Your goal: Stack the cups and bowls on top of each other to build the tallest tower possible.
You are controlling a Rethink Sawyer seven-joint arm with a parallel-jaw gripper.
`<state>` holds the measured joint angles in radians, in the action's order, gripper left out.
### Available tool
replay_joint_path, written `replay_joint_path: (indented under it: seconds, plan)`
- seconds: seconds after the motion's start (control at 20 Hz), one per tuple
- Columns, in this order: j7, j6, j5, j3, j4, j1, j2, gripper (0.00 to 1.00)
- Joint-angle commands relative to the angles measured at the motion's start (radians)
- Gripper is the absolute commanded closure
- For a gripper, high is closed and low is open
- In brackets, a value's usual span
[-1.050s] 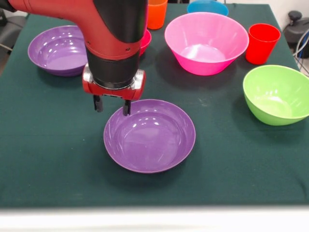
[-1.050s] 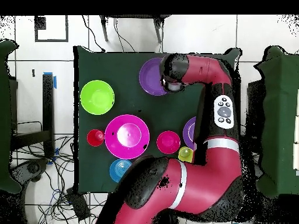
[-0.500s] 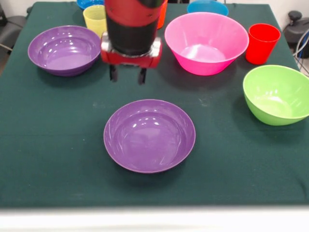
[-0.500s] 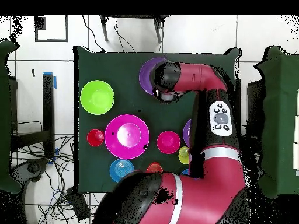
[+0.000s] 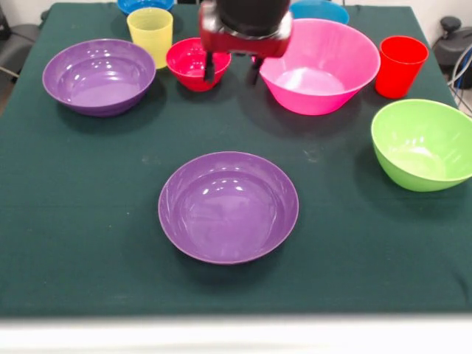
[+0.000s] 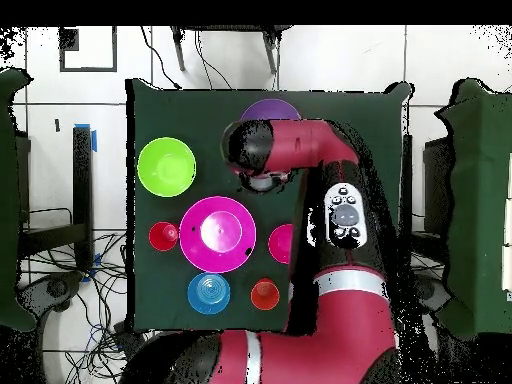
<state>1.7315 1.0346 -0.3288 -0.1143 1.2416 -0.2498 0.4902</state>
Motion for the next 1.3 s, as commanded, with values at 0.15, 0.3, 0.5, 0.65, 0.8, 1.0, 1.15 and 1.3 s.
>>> replay_joint_path:
  seconds: [0.15,0.3,0.5,0.65,0.8,1.0,1.15,1.3]
  plan:
    - [0.32,-0.185,0.047,0.029,0.227,0.158,0.065,0.0]
    - [0.357,-0.206,0.067,0.052,0.239,0.201,0.06,0.0]
    - [0.376,-0.216,0.094,0.07,0.255,0.233,0.059,0.0]
    - [0.395,-0.231,0.098,0.079,0.254,0.246,0.046,0.0]
    - [0.418,-0.227,0.103,0.085,0.225,0.257,0.013,0.0]
    - [0.431,-0.231,0.116,0.083,0.209,0.258,-0.012,0.0]
    - [0.431,-0.229,0.131,0.078,0.217,0.256,-0.009,0.0]
    - [0.449,-0.236,0.149,0.082,0.227,0.269,-0.009,0.0]
